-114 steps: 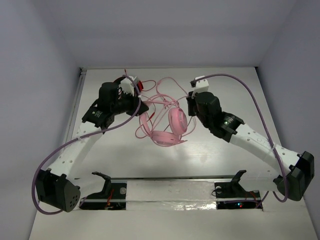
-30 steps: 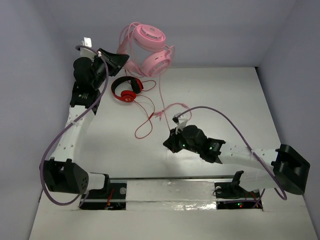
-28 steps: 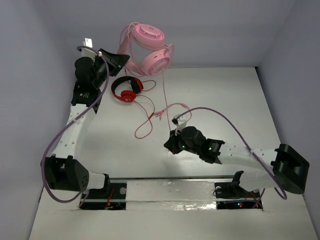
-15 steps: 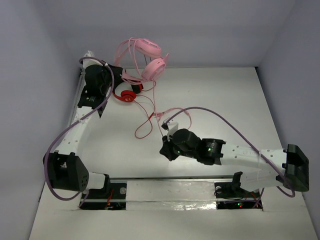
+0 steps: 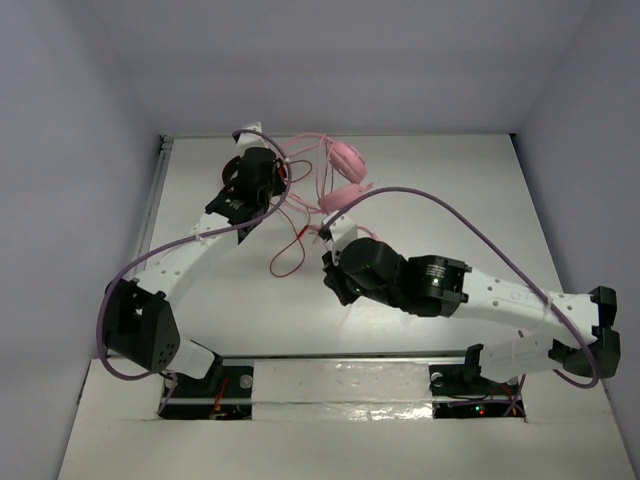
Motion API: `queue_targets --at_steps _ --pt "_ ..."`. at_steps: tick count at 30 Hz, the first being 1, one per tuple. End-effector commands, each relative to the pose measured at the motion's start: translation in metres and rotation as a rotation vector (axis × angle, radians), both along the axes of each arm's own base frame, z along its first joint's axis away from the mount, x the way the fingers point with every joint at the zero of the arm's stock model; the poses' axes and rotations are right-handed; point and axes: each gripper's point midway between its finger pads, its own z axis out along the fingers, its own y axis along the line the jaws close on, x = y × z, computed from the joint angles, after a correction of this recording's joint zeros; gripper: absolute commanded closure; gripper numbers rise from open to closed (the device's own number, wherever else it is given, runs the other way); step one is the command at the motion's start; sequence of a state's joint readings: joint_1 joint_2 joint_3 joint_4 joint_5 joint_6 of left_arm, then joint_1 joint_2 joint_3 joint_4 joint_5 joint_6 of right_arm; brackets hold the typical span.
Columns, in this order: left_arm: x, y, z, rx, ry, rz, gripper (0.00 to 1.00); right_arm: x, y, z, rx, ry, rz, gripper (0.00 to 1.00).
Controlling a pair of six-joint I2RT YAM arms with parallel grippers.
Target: Wrap the headphones
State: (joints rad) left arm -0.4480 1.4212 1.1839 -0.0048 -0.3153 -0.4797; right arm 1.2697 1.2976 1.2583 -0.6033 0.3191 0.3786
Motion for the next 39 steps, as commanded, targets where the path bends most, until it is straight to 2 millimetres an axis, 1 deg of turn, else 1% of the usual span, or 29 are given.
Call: queue_targets --at_steps 1,2,3,4,5,6,8,9,11,12,13,16,17,18,19,20,21,22,23,24,26,28,31,32,33,35,36,38,39 --pt "-0.006 -0.001 0.010 0.110 -0.028 0.003 1.00 0.017 -0.028 0.053 -0.004 -0.149 -0.065 1.00" --pt "-0.014 -0.014 0.007 0.137 -0.018 -0.037 1.00 0.020 -0.031 0.057 -0.013 -0.164 -0.076 1.00" --pt "-0.021 -0.017 -0.002 0.173 0.016 -0.057 1.00 0.024 -0.036 0.059 -0.037 -0.183 -0.096 1.00" --pt "-0.025 -0.022 -0.005 0.207 0.028 -0.087 1.00 0.026 -0.038 0.061 -0.056 -0.205 -0.093 1.00" --pt "-0.033 -0.033 -0.007 0.227 0.035 -0.130 1.00 0.028 -0.039 0.065 -0.059 -0.218 -0.097 1.00" --pt "-0.040 -0.037 -0.013 0.250 0.065 -0.169 1.00 0.031 -0.044 0.065 -0.083 -0.233 -0.113 1.00" --pt "-0.051 -0.043 -0.016 0.304 0.081 -0.224 1.00 0.035 -0.048 0.067 -0.107 -0.257 -0.126 1.00" --pt "-0.061 -0.054 -0.018 0.318 0.091 -0.284 1.00 0.039 -0.054 0.066 -0.134 -0.274 -0.149 1.00" --pt "-0.071 -0.062 -0.021 0.357 0.094 -0.361 1.00 0.044 -0.062 0.067 -0.159 -0.290 -0.168 1.00" --pt "-0.078 -0.065 -0.025 0.372 0.114 -0.397 1.00 0.051 -0.069 0.070 -0.164 -0.299 -0.199 1.00" --pt "-0.084 -0.070 -0.027 0.386 0.122 -0.430 1.00 0.052 -0.071 0.070 -0.173 -0.307 -0.199 1.00" --pt "-0.098 -0.071 -0.039 0.444 0.169 -0.516 1.00 0.062 -0.088 0.075 -0.204 -0.331 -0.256 1.00" --pt "-0.101 -0.068 -0.044 0.459 0.184 -0.526 1.00 0.065 -0.092 0.075 -0.212 -0.335 -0.272 1.00" --pt "-0.106 -0.065 -0.043 0.471 0.181 -0.542 1.00 0.067 -0.098 0.078 -0.220 -0.350 -0.296 1.00" --pt "-0.112 -0.062 -0.050 0.481 0.194 -0.561 1.00 0.071 -0.103 0.075 -0.235 -0.357 -0.317 1.00" --pt "-0.117 -0.062 -0.052 0.480 0.191 -0.583 1.00 0.075 -0.108 0.074 -0.243 -0.360 -0.340 1.00" --pt "-0.124 -0.066 -0.045 0.454 0.163 -0.626 1.00 0.078 -0.112 0.074 -0.249 -0.362 -0.355 1.00" --pt "-0.129 -0.067 -0.043 0.450 0.152 -0.651 1.00 0.079 -0.112 0.072 -0.257 -0.366 -0.363 1.00" --pt "-0.134 -0.066 -0.046 0.445 0.155 -0.670 1.00 0.083 -0.116 0.069 -0.271 -0.366 -0.383 1.00" --pt "-0.137 -0.065 -0.037 0.428 0.124 -0.670 1.00 0.087 -0.119 0.067 -0.281 -0.365 -0.401 1.00" --pt "-0.140 -0.061 -0.031 0.422 0.107 -0.659 1.00 0.092 -0.123 0.060 -0.303 -0.363 -0.433 1.00" --pt "-0.141 -0.054 -0.019 0.410 0.078 -0.640 1.00 0.098 -0.130 0.053 -0.320 -0.353 -0.468 1.00" --pt "-0.143 -0.051 -0.010 0.393 0.051 -0.636 1.00 0.104 -0.134 0.040 -0.343 -0.345 -0.503 1.00" --pt "-0.144 -0.052 -0.007 0.390 0.044 -0.651 1.00 0.107 -0.137 0.037 -0.348 -0.339 -0.519 1.00" --pt "-0.151 -0.061 -0.003 0.360 0.030 -0.711 1.00 0.109 -0.134 0.033 -0.347 -0.337 -0.519 1.00" --pt "-0.160 -0.074 0.006 0.308 -0.001 -0.796 1.00 0.117 -0.138 0.031 -0.333 -0.335 -0.548 1.00" --pt "-0.164 -0.077 0.015 0.272 -0.028 -0.825 1.00 0.119 -0.135 0.034 -0.302 -0.340 -0.556 1.00" --pt "-0.160 -0.072 0.028 0.225 -0.055 -0.824 1.00 0.123 -0.138 0.031 -0.265 -0.331 -0.576 1.00" --pt "-0.168 -0.078 0.039 0.168 -0.084 -0.885 1.00 0.124 -0.132 0.036 -0.205 -0.338 -0.576 1.00"
